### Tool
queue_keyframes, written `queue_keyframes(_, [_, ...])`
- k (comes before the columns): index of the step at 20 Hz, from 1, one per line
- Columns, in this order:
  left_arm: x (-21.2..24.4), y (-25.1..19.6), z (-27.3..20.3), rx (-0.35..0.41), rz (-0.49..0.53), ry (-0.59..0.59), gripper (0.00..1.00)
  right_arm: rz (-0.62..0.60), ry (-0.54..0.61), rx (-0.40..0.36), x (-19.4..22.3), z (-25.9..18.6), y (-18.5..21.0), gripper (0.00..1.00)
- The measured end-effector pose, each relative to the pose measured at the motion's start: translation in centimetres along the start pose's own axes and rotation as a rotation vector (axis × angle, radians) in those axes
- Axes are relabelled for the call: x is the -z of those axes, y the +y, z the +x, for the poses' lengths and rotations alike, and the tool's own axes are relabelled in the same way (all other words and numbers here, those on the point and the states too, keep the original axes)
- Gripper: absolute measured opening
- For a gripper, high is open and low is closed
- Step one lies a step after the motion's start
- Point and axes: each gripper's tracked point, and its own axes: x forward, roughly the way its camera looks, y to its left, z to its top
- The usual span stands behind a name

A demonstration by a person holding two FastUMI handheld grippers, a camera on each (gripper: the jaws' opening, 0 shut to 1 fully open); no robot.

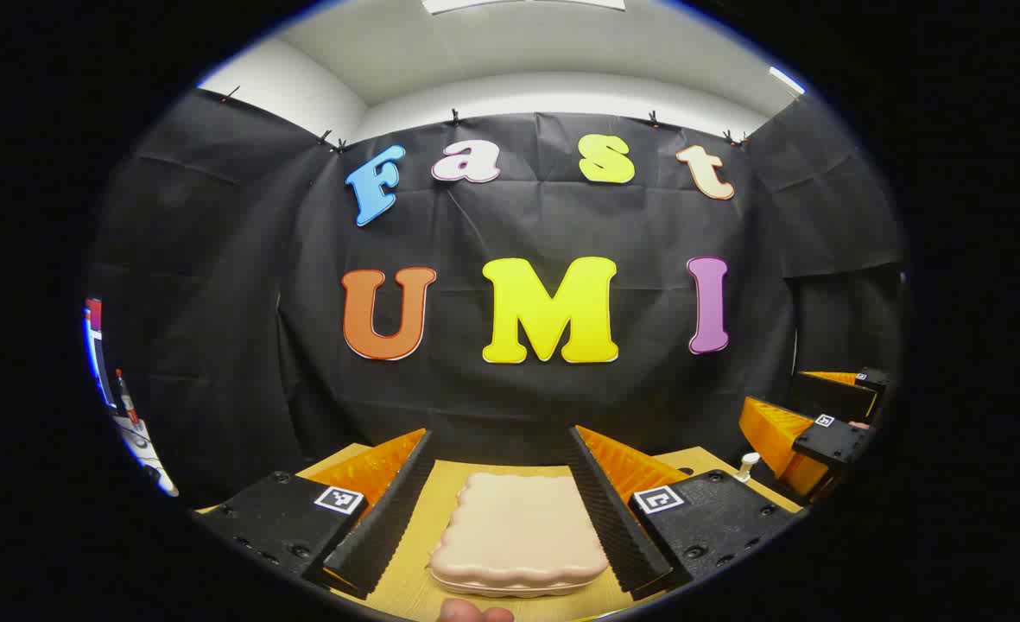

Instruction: First open the suitcase, pack the skin care products into it, and then close the suitcase.

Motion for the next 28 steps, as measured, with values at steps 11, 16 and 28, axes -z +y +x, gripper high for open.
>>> queue_keyframes(11, [1.6, -1.1, 0.4, 0.001, 0.034, 0.013, 0.98, -0.001, 0.039, -0.01, 1.8, 0.4, -1.0, 0.81])
queue_keyframes(16, [4.9, -6.8, 1.2, 0.192, 0.099, 0.102, 0.98, -0.015, 0.092, 0.059, 4.0, 0.3, -5.8, 0.82])
queue_keyframes(28, [16.1, -17.2, 3.8, 0.442, 0.58, 0.272, 0.99, 0.009, 0.231, 0.284, 11.1, -4.6, -20.6, 0.81])
